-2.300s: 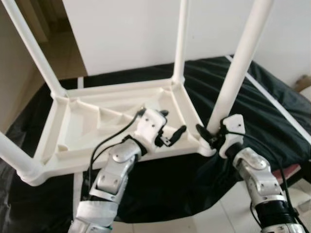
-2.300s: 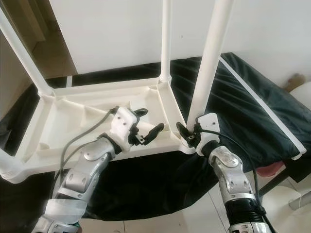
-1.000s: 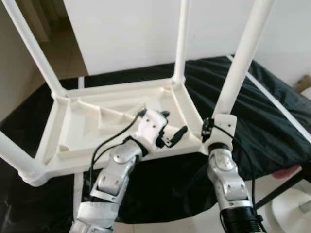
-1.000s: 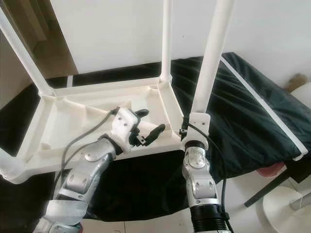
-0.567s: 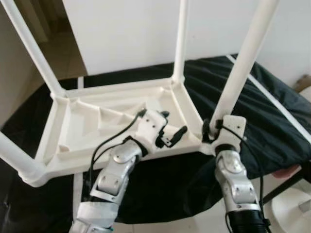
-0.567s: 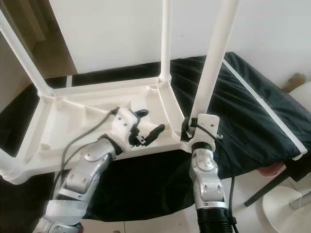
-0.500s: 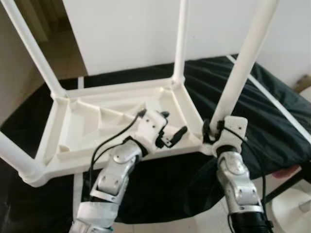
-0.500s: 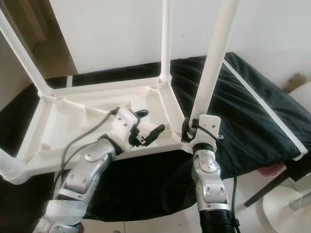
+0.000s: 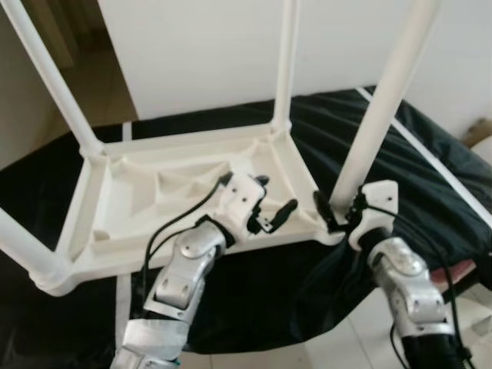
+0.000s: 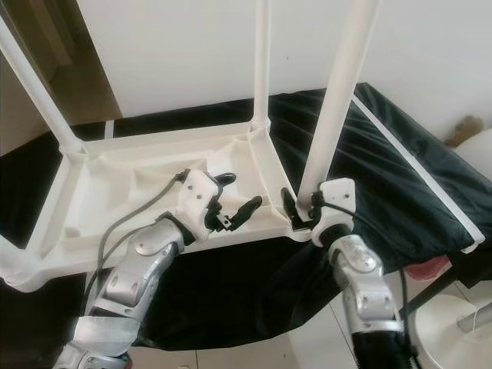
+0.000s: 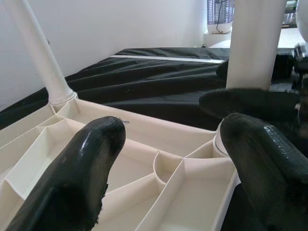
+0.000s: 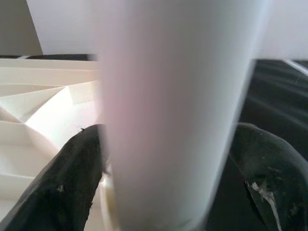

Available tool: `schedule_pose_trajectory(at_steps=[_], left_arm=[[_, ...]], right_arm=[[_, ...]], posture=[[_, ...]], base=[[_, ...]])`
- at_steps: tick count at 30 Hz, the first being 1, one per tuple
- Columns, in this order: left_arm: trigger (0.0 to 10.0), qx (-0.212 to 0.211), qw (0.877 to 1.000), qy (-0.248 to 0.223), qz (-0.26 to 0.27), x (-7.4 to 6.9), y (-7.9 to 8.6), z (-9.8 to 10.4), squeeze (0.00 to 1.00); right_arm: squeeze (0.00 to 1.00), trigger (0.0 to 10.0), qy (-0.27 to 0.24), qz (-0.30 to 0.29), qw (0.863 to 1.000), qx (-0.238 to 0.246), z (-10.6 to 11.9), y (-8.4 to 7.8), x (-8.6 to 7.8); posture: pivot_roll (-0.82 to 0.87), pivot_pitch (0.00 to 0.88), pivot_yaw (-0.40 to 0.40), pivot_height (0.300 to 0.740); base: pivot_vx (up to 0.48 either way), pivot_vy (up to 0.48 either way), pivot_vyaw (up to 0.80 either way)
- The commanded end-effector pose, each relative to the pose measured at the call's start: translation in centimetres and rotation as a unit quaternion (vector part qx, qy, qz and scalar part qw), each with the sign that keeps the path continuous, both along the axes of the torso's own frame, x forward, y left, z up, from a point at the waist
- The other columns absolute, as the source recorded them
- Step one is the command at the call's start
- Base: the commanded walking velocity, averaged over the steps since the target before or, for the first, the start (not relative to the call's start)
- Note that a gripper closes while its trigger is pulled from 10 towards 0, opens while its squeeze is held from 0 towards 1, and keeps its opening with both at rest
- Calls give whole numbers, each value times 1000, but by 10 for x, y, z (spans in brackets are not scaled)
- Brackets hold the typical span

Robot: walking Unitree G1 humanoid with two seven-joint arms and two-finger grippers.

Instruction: Building children table

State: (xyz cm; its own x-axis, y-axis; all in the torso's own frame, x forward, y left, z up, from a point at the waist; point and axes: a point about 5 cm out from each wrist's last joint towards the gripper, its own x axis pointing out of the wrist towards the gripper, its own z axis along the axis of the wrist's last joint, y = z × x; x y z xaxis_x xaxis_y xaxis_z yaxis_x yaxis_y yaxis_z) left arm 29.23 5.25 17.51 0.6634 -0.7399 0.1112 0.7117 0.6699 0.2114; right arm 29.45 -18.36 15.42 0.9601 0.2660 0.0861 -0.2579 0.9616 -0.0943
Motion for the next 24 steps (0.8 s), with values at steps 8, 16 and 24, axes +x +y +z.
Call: schedule_pose_trajectory(at_steps=[8, 16, 24], left_arm=[[10000, -1, 1000, -3, 6, 2, 0, 3, 0], [10000, -2, 1000, -6, 6, 2, 0, 5, 0], [10000, -2, 1000, -5, 9, 1, 1, 4, 0]], right_arm=[[0, 10000, 23, 103, 993, -57, -3, -4, 11], [0, 0, 48, 161, 982, -83, -13, -2, 14], [0, 0, 63, 167, 980, -84, -21, -9, 12]], posture=[[-7, 0, 36, 740], [0, 0, 30, 740], [9, 0, 24, 740]], base=[[0, 0, 0], [0, 0, 0], [0, 0, 0]])
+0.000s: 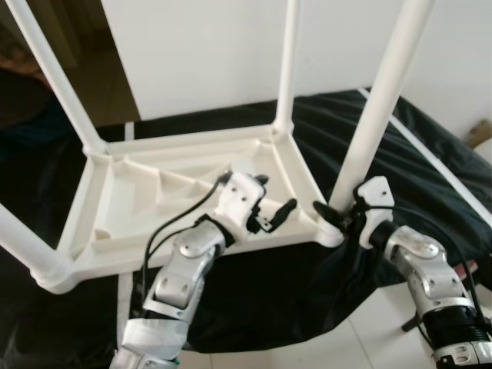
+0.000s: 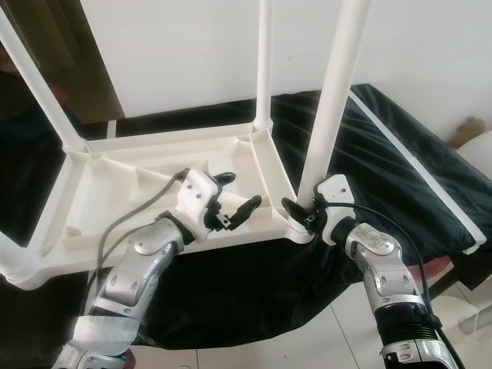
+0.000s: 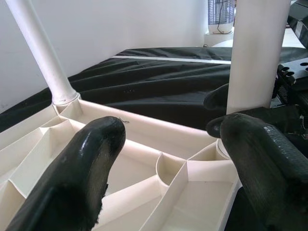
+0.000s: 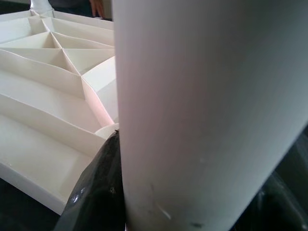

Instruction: Building children table

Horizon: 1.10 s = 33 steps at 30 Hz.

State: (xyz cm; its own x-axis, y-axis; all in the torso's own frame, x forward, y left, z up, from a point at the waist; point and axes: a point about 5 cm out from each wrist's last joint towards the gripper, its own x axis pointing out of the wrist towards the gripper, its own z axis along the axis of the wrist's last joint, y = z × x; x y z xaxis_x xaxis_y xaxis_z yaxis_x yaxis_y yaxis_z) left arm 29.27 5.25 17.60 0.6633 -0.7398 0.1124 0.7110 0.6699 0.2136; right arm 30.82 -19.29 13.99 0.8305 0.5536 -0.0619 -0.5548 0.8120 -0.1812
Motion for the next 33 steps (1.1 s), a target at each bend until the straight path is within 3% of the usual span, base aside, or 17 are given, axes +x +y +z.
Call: schedule_pose_trajectory(at_steps=[1, 2, 3, 6, 7, 12, 16, 23, 25, 29, 31, 33], left_arm=[[10000, -3, 1000, -3, 9, 0, 1, 3, 0], [10000, -3, 1000, -3, 9, 0, 1, 3, 0], [10000, -5, 1000, -2, 8, 0, 0, 4, 0], [10000, -5, 1000, -2, 8, 0, 0, 4, 0], [10000, -6, 1000, -1, 8, 0, 0, 4, 0], [10000, -5, 1000, -1, 7, 0, 0, 4, 0], [10000, -4, 1000, 1, 5, -1, 0, 2, 0], [10000, -5, 1000, 3, 4, -2, 0, 1, 0], [10000, -6, 1000, 5, 1, -3, -2, 0, 0], [10000, -5, 1000, 6, -2, -4, -2, 0, 0], [10000, -4, 1000, 7, -4, -4, -3, -1, 0], [10000, -4, 1000, 6, -6, -4, -3, 0, 0]], right_arm=[[0, 0, 14, 9, 1000, -14, -7, 0, -2], [0, 0, 16, 5, 1000, -12, -8, -1, -1], [0, 6471, 20, -2, 1000, -12, -8, -2, 0], [0, 6471, 20, -5, 1000, -12, -9, -3, 0], [0, 10000, 20, -5, 1000, -11, -9, -3, 0], [0, 10000, 17, -10, 1000, -8, -8, -3, 1], [0, 10000, 11, -58, 998, 18, -7, 0, 0], [0, 10000, -5, -109, 994, 6, -8, 1, -3], [0, 10000, -5, -158, 987, -9, -11, -1, -3], [0, 10000, -4, -179, 984, -11, -12, 4, -4], [0, 10000, 0, -199, 980, 6, -13, 14, -5], [0, 10000, 12, -250, 968, 24, -16, 20, -5]], posture=[[9, 0, 24, 740], [6, 0, 23, 740], [6, 0, 23, 740], [6, 0, 23, 740], [4, 0, 23, 740], [4, 0, 23, 740], [3, 0, 23, 740], [1, 0, 17, 740], [-7, 0, 22, 740], [-10, 0, 23, 740], [-12, 0, 27, 740], [-11, 0, 29, 740]], base=[[0, 0, 0], [0, 0, 0], [0, 0, 0], [0, 0, 0], [0, 0, 0], [0, 0, 0], [0, 0, 0], [0, 0, 0], [0, 0, 0], [0, 0, 0], [0, 0, 0], [0, 0, 0]])
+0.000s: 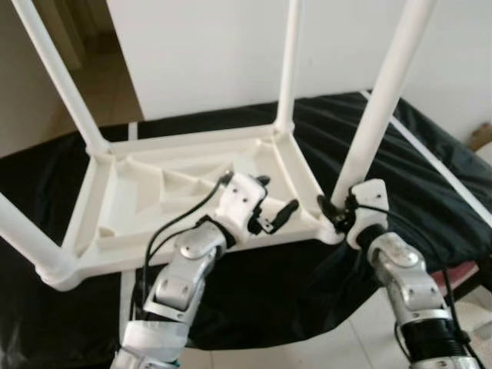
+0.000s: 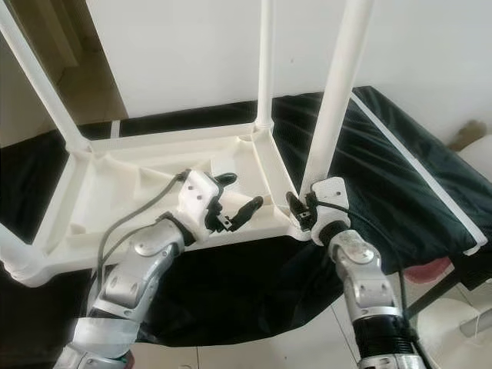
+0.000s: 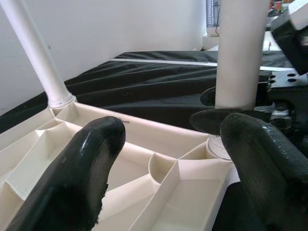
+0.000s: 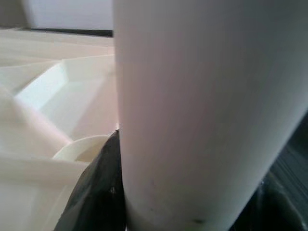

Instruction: Building children table

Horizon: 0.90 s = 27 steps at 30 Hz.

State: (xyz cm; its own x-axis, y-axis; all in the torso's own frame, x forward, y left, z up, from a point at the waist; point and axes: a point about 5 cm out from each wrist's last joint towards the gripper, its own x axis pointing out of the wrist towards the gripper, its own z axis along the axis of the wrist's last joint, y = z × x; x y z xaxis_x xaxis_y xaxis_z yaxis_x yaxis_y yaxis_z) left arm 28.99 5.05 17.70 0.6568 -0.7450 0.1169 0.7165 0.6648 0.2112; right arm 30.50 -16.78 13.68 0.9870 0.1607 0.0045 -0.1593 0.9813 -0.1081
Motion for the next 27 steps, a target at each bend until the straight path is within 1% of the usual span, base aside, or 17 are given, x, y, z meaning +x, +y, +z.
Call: schedule_pose_trajectory(at_steps=[1, 2, 3, 4, 5, 6, 9, 10, 11, 12, 14, 20, 21, 22, 23, 26, 27], left_arm=[[10000, -1, 1000, 7, -2, -1, -1, -1, 0], [10000, -1, 1000, 6, -2, -1, -2, -1, 0], [10000, -1, 1000, 6, -3, 0, -1, 0, 0], [10000, -1, 1000, 6, -3, 0, -1, 0, 0], [10000, -1, 1000, 6, -3, 0, -1, 0, 0], [10000, -4, 1000, 5, -1, 0, -1, 1, 0], [10000, -4, 1000, 5, 0, 1, 0, 1, 0], [10000, -4, 1000, 5, 0, 1, -1, 1, 0], [10000, -5, 1000, 5, 0, 1, -1, 1, 0], [10000, -5, 1000, 5, 0, 1, -1, 1, 0], [10000, -7, 1000, 5, -3, 0, -3, 2, 0], [10000, -7, 1000, 5, -8, -1, -5, 1, 0], [10000, -8, 1000, 5, -10, -1, -5, 1, 0], [10000, -8, 1000, 5, -10, -1, -5, 1, 0], [10000, -9, 1000, 5, -8, 0, -5, 1, 0], [10000, -10, 1000, 5, -7, 0, -5, 1, 0], [10000, -10, 1000, 5, -6, -1, -5, 1, 0]], right_arm=[[0, 10000, 36, -37, 999, -15, -13, -5, -2], [0, 10000, 42, -69, 997, 3, -15, -2, -2], [0, 10000, 47, -135, 988, 59, -18, 8, -3], [0, 10000, 48, -150, 985, 73, -19, 11, -4], [0, 10000, 48, -150, 985, 73, -19, 11, -4], [0, 10000, 40, -181, 978, 93, -17, 20, -4], [0, 10000, 45, -210, 971, 109, -16, 28, -5], [0, 10000, 50, -214, 968, 118, -17, 32, -6], [0, 10000, 55, -200, 970, 127, -18, 39, -6], [0, 10000, 55, -200, 970, 127, -18, 39, -6], [0, 10000, 53, -174, 975, 127, -15, 50, -7], [0, 10000, 44, -175, 976, 120, -12, 47, -8], [0, 10000, 30, -175, 977, 117, -7, 48, -8], [0, 10000, 30, -175, 977, 117, -7, 48, -8], [0, 10000, 14, -167, 979, 117, -1, 49, -8], [0, 10000, 10, -162, 979, 122, 1, 49, -8], [1000, 10000, -2, -154, 980, 129, 4, 48, -8]], posture=[[-11, 0, 29, 740], [-11, 0, 29, 740], [-11, 0, 28, 740], [-11, 0, 28, 740], [-11, 0, 28, 740], [-10, 0, 28, 740], [-13, 0, 30, 740], [-13, 0, 30, 740], [-11, 0, 28, 740], [-11, 0, 28, 740], [-13, 0, 29, 740], [-16, 0, 27, 740], [-12, 0, 20, 740], [-12, 0, 20, 740], [-12, 0, 20, 740], [-12, 0, 19, 740], [-8, 0, 14, 740]], base=[[0, 0, 0], [0, 0, 0], [0, 0, 0], [0, 0, 0], [0, 0, 0], [0, 0, 0], [0, 0, 0], [0, 0, 0], [0, 0, 0], [0, 0, 0], [0, 0, 0], [0, 0, 0], [0, 0, 0], [0, 0, 0], [0, 0, 0], [0, 0, 0], [0, 0, 0]])
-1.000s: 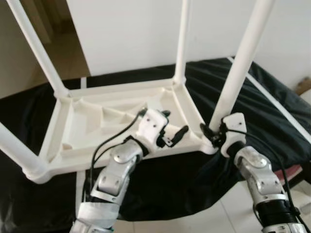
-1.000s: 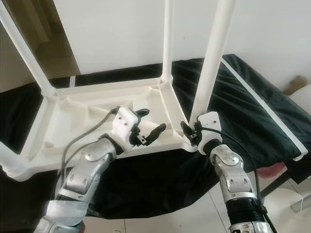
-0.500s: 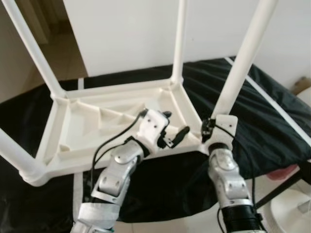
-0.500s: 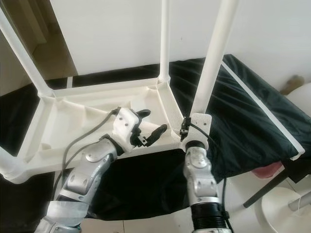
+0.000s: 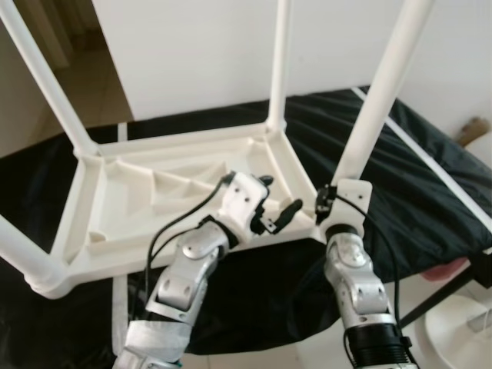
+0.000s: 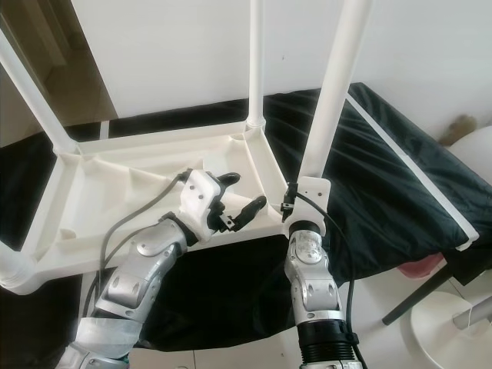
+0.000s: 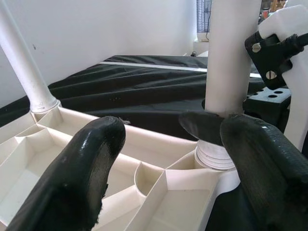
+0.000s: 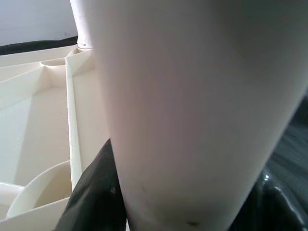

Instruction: Building children table

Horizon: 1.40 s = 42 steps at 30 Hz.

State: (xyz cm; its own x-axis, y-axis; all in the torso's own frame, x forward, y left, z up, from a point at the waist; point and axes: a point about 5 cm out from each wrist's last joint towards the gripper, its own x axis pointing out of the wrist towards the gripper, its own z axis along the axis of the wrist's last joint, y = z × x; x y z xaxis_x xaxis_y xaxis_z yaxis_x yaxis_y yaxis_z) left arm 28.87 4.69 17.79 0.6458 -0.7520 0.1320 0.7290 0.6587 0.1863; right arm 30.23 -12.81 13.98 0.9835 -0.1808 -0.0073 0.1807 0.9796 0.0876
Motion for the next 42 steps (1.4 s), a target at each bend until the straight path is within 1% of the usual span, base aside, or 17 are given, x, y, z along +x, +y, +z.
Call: schedule_pose_trajectory(at_steps=[1, 2, 9, 10, 16, 17, 18, 27, 28, 31, 32, 35, 38, 39, 40, 41, 42], left_arm=[[10000, 4, 1000, 0, 2, 0, -1, 0, 0], [10000, 3, 1000, -1, -1, -1, -3, 1, 0], [10000, 6, 1000, 0, 0, -2, -2, -1, 0], [10000, 9, 1000, 0, 0, -2, -1, -1, 0], [10000, 10, 1000, 1, -4, -2, -2, -2, 0], [10000, 11, 1000, 2, -5, -2, -2, -2, 0], [10000, 12, 1000, 3, -6, -2, -2, -3, 0], [10000, 27, 999, 3, -19, -4, -3, -6, 0], [10000, 28, 999, 3, -21, -3, -4, -6, 0], [10000, 28, 999, 2, -23, -3, -4, -6, 0], [10000, 29, 999, 0, -25, -3, -5, -5, 0], [10000, 29, 999, -1, -25, -2, -5, -4, 0], [10000, 29, 999, -2, -25, -2, -5, -4, 0], [10000, 29, 999, -2, -24, -3, -4, -3, 0], [10000, 29, 999, -2, -24, -3, -4, -3, 0], [10000, 29, 999, -3, -23, -3, -4, -3, 0], [10000, 29, 999, -4, -22, -3, -4, -3, 0]], right_arm=[[1000, 10000, -13, 15, 999, 29, 1, 8, -5], [1000, 10000, -41, 40, 998, 32, 9, 6, -6], [1000, 10000, -48, 66, 997, 8, 8, -4, -10], [1000, 10000, -52, 87, 995, -13, 4, -15, -14], [1000, 10000, -50, 121, 991, -26, -2, -27, -19], [180, 10000, -49, 135, 989, -29, -4, -30, -20], [0, 10000, -50, 149, 987, -37, -5, -33, -21], [0, 10000, -39, 245, 966, -67, -6, -47, -14], [0, 10000, -30, 275, 958, -79, -7, -49, -9], [0, 10000, -26, 285, 955, -83, -8, -49, -6], [0, 10000, -25, 299, 949, -95, -6, -46, 5], [0, 10000, -24, 313, 943, -108, -4, -43, 14], [0, 10000, -24, 317, 942, -109, -4, -43, 15], [0, 4745, -21, 327, 938, -118, -4, -42, 17], [0, 4745, -21, 327, 938, -118, -4, -42, 17], [0, 0, -17, 336, 934, -123, -6, -43, 17], [0, 0, -13, 341, 931, -127, -7, -44, 17]], posture=[[-8, 0, 14, 740], [-4, 0, 12, 740], [-1, 0, 11, 740], [-1, 0, 11, 740], [-10, 0, 19, 740], [-14, 0, 24, 740], [-17, 0, 27, 740], [-25, 0, 43, 740], [-23, 0, 43, 740], [-21, 0, 43, 740], [-19, 0, 43, 740], [-12, 0, 39, 740], [-12, 0, 39, 740], [-5, 0, 34, 740], [-5, 0, 34, 740], [3, 0, 25, 740], [7, 0, 19, 740]], base=[[0, 0, 0], [0, 0, 0], [0, 0, 0], [0, 0, 0], [0, 0, 0], [0, 0, 0], [0, 0, 0], [0, 0, 0], [0, 0, 0], [0, 0, 0], [0, 0, 0], [0, 0, 0], [0, 0, 0], [0, 0, 0], [0, 0, 0], [0, 0, 0], [0, 0, 0]])
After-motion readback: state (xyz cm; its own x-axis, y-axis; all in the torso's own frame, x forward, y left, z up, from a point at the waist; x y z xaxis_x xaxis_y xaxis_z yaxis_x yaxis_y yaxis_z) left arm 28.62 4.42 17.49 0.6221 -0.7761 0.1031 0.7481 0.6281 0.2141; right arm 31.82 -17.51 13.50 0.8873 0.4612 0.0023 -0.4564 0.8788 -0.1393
